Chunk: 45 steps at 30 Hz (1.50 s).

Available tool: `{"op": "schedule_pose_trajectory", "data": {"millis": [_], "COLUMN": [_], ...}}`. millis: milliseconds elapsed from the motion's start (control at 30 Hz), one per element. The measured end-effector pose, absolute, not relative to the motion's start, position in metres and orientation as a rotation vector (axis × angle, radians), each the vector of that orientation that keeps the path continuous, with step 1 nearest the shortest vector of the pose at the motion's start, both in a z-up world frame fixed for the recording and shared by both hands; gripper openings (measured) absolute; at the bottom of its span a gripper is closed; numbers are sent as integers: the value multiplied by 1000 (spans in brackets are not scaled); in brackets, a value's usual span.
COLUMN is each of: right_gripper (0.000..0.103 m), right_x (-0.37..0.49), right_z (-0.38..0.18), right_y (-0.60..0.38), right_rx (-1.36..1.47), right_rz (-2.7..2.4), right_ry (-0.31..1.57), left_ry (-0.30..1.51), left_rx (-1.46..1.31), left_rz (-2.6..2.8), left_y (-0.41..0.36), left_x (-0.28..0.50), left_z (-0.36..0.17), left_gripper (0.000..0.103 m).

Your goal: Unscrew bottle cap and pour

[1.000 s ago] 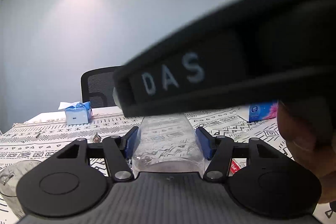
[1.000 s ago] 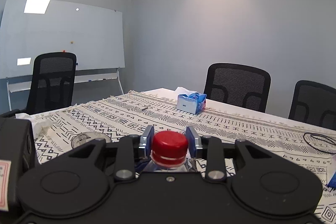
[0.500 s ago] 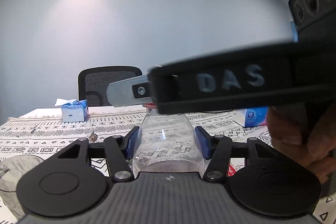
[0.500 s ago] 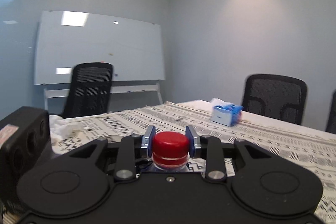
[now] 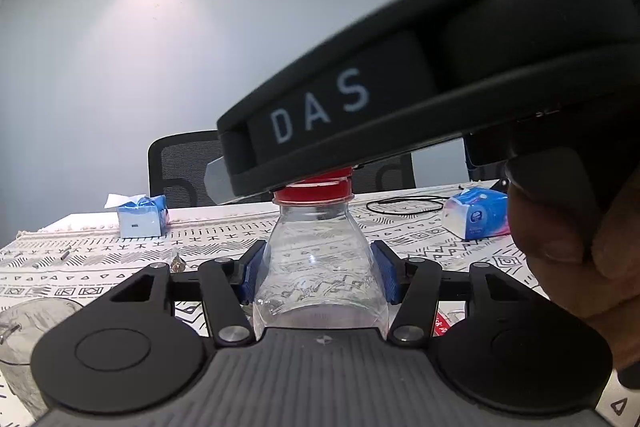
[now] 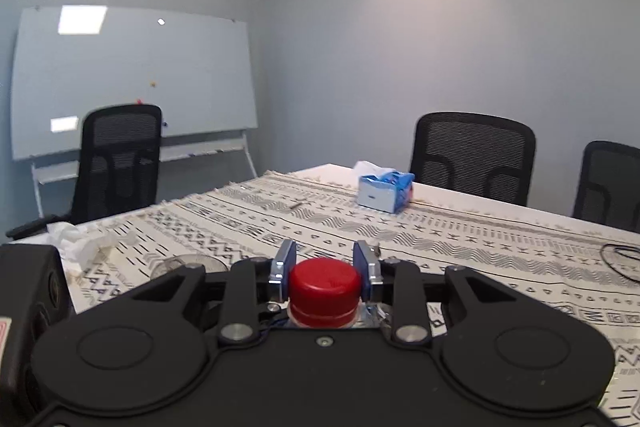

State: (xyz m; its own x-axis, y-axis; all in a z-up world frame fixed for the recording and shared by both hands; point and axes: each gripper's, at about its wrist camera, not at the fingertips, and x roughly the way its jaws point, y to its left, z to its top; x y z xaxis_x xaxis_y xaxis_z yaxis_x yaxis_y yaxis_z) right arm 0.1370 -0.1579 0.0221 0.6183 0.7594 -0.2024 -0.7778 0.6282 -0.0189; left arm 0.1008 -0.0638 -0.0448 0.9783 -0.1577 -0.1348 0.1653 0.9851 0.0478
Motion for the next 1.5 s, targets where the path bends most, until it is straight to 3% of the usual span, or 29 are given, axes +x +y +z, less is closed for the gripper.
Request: {"op": "schedule_pose_trajectory", "data": {"millis": [167, 367, 567, 1067, 1233, 1400, 1500], "right_gripper": [33, 35, 48, 49, 56, 56, 43], "right_x": [157, 153, 136, 125, 128, 122, 123], "right_z": [8, 16, 23, 26, 24, 25, 23], "right_y": [-184, -183, -173, -188, -204, -197, -191], "right_rx": [-108, -129, -167, -205, -155, -176, -187], "right_rz": [1153, 1122, 955, 980, 998, 1009, 983], "right_ry": [44, 75, 81, 73, 117, 108, 111], "left_ry": [135, 138, 145, 144, 142, 146, 149], "left_rx": [35, 35, 27, 33, 34, 29, 26], "left_rz": [-185, -205, -206, -215, -215, -212, -214], "left_y": [-63, -67, -66, -68, -69, -70, -68], "left_x": [97, 93, 93, 95, 94, 93, 94], "left_z": [-45, -46, -46, -48, -47, -46, -46], "left_gripper": [51, 52, 52, 53, 54, 54, 54]}}
